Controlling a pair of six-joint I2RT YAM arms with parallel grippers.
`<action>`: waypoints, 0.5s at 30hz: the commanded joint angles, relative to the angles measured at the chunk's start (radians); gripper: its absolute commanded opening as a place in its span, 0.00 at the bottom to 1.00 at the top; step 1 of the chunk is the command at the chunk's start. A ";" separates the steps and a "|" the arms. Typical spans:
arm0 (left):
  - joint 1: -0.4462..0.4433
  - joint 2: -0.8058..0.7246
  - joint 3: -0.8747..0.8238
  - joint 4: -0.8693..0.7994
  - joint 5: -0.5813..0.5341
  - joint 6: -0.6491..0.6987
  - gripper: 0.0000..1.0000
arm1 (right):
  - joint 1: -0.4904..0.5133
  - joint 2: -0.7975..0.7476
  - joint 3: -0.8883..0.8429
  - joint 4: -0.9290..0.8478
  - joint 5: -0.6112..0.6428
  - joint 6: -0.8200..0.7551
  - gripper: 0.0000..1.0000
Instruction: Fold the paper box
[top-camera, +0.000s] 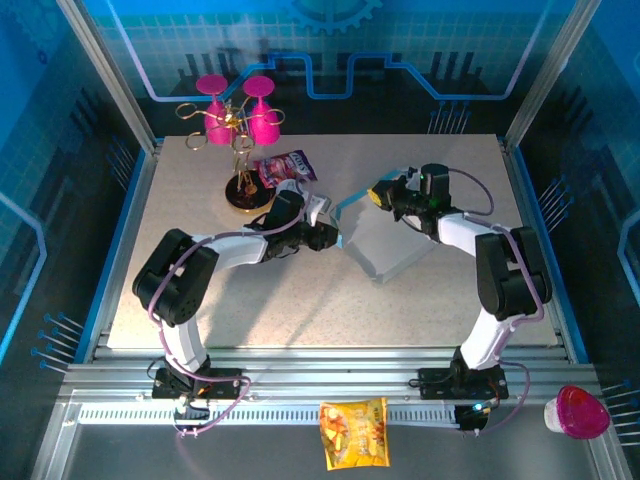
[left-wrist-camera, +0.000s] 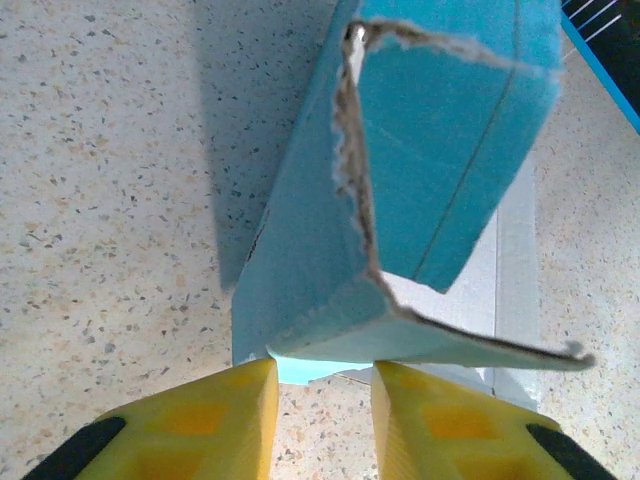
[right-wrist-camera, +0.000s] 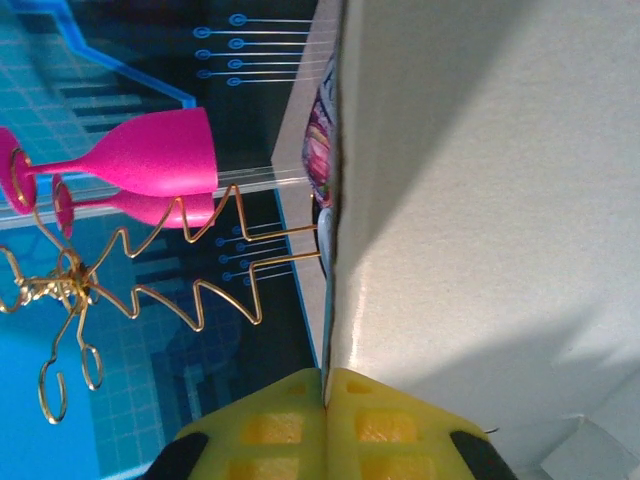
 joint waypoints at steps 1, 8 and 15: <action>-0.012 -0.007 -0.008 0.040 0.004 -0.020 0.31 | -0.019 0.034 -0.051 0.200 -0.048 0.019 0.00; -0.017 0.011 0.019 0.036 -0.012 -0.031 0.25 | -0.033 0.068 -0.096 0.328 -0.089 0.036 0.00; -0.045 0.033 0.044 0.037 -0.055 -0.040 0.23 | -0.049 0.115 -0.127 0.404 -0.118 0.066 0.00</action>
